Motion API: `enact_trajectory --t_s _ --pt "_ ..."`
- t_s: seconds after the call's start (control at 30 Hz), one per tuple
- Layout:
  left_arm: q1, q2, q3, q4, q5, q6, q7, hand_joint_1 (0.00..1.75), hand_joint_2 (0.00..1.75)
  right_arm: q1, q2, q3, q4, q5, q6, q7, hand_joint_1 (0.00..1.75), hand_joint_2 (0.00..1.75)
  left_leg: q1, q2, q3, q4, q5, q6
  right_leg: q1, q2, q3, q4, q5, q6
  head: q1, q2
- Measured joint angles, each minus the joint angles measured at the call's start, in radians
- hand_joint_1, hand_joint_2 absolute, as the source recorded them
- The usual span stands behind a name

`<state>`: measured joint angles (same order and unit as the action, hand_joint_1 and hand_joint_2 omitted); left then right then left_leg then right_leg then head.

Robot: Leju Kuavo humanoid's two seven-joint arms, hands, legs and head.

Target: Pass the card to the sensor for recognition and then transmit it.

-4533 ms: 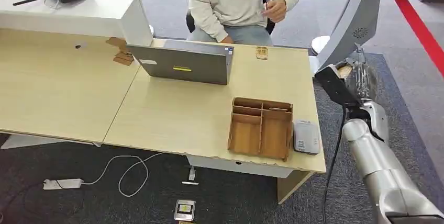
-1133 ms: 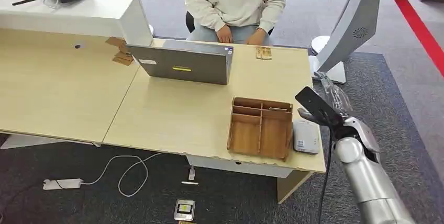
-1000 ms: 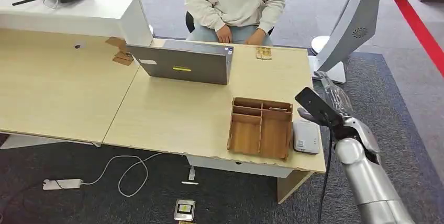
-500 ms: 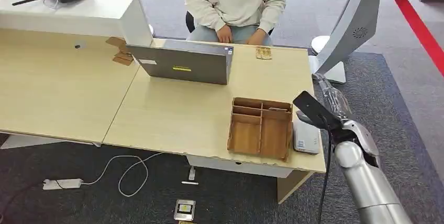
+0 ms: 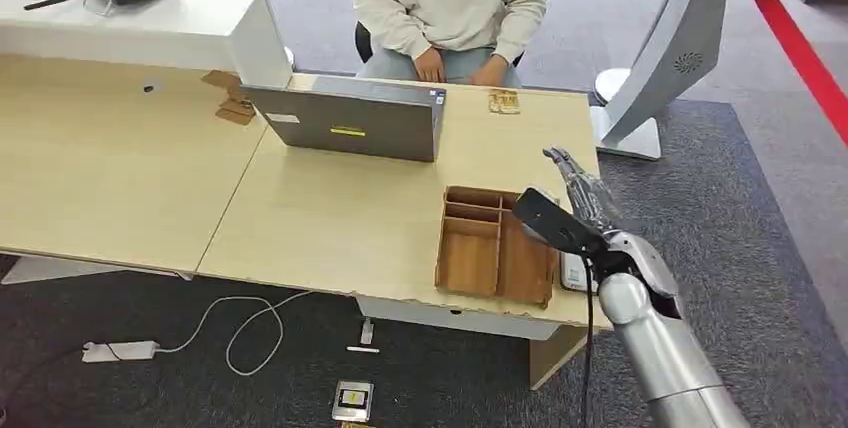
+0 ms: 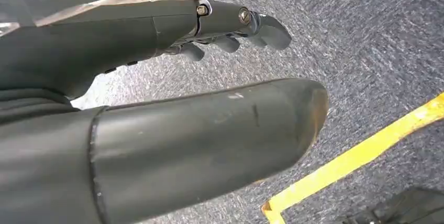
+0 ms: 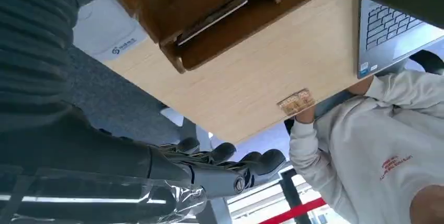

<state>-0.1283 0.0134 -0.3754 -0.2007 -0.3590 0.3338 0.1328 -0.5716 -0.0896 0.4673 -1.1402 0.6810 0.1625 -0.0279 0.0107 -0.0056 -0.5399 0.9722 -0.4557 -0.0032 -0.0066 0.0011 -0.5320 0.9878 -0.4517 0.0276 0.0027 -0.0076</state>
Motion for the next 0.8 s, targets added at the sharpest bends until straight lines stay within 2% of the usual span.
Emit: enact_trajectory --t_s 0.5,0.8 --pt "-0.001 -0.002 -0.020 0.000 -0.006 0.002 -0.002 0.00 0.00 -0.018 0.082 0.072 0.090 0.029 -0.046 -0.028 0.00 1.75 0.000 0.000 0.000 0.000 0.000 0.000 0.000 0.000 0.000 0.000 0.000 0.000 0.000 0.000" --pt "-0.001 -0.001 -0.026 0.000 -0.004 0.003 0.002 0.00 0.00 -0.028 0.106 0.098 0.146 0.035 -0.073 -0.028 0.00 1.75 0.000 0.000 0.000 0.000 0.000 0.000 0.000 0.000 0.000 0.000 0.000 0.000 0.000 0.000"
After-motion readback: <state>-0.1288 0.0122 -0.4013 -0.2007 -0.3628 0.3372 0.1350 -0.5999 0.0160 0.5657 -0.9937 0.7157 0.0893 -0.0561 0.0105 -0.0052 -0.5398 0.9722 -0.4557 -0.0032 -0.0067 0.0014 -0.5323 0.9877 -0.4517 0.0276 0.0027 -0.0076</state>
